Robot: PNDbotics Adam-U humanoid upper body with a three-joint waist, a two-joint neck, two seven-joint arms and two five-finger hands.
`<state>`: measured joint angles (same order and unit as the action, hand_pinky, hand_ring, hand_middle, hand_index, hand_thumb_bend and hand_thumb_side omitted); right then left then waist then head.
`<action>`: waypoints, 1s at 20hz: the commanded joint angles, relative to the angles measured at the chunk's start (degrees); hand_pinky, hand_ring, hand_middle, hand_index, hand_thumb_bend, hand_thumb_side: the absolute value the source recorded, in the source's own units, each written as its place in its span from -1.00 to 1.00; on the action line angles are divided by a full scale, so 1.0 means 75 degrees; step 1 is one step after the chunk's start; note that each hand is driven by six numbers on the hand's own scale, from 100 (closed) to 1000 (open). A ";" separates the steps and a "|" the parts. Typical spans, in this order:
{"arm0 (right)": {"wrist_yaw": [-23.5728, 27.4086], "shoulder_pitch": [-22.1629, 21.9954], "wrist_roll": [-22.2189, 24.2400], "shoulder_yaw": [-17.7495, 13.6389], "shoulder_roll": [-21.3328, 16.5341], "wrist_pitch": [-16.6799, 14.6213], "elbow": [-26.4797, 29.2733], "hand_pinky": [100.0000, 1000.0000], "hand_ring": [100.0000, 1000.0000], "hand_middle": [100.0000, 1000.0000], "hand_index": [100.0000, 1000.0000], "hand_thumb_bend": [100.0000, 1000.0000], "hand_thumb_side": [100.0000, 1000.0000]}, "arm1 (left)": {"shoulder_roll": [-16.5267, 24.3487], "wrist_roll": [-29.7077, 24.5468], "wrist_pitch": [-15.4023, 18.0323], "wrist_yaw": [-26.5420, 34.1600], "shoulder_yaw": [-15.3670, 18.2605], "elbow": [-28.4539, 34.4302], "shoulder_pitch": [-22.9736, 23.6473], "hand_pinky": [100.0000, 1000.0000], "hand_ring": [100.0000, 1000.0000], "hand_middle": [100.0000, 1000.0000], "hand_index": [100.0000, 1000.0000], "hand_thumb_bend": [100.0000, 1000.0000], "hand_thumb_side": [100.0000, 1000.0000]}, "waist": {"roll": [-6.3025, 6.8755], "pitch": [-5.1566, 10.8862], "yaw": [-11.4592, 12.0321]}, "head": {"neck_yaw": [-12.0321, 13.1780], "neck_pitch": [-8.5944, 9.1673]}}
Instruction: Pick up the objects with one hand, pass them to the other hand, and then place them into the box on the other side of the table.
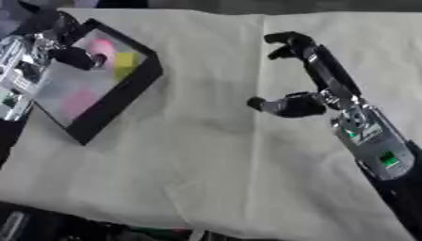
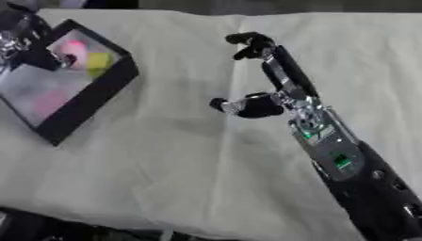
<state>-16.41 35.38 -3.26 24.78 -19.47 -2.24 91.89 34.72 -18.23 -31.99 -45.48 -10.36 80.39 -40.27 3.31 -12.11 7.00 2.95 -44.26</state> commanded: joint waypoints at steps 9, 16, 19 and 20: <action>0.0167 0.0131 -0.0132 -0.0107 -0.0168 0.0030 0.0454 0.60 0.39 0.57 0.67 0.35 -0.98 | 0.0354 0.1011 -0.0243 0.0086 0.0598 0.0694 0.0082 0.53 0.44 0.31 0.51 -0.08 0.46 | -0.0092 0.0105 -0.0031 | -0.0484 0.0018; 0.0426 0.0113 -0.0561 -0.0543 -0.0407 0.0243 0.0864 0.60 0.40 0.56 0.65 0.00 -0.83 | 0.0064 0.1916 0.0126 0.0976 0.1309 0.2142 0.0451 0.46 0.40 0.38 0.54 -0.44 0.19 | -0.0126 0.0078 -0.0059 | -0.0966 0.0018; 0.0639 0.0006 -0.0870 -0.0836 -0.0611 0.0496 0.1016 0.59 0.37 0.54 0.62 -0.05 -0.95 | -0.0177 0.2289 0.0493 0.1350 0.1361 0.2749 0.0738 0.46 0.41 0.39 0.55 -0.43 0.03 | -0.0138 0.0056 -0.0074 | -0.1110 0.0018; 0.0743 -0.0030 -0.0965 -0.0924 -0.0672 0.0576 0.1059 0.59 0.37 0.54 0.62 -0.04 -0.95 | -0.0233 0.2410 0.0613 0.1471 0.1391 0.2945 0.0836 0.46 0.41 0.40 0.56 -0.43 0.04 | -0.0143 0.0051 -0.0081 | -0.1141 0.0018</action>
<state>-11.69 34.48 -9.54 19.14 -22.96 1.50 98.17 32.29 -1.36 -28.28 -35.55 -1.05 99.96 -33.46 2.92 -12.17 6.34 -5.16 -44.26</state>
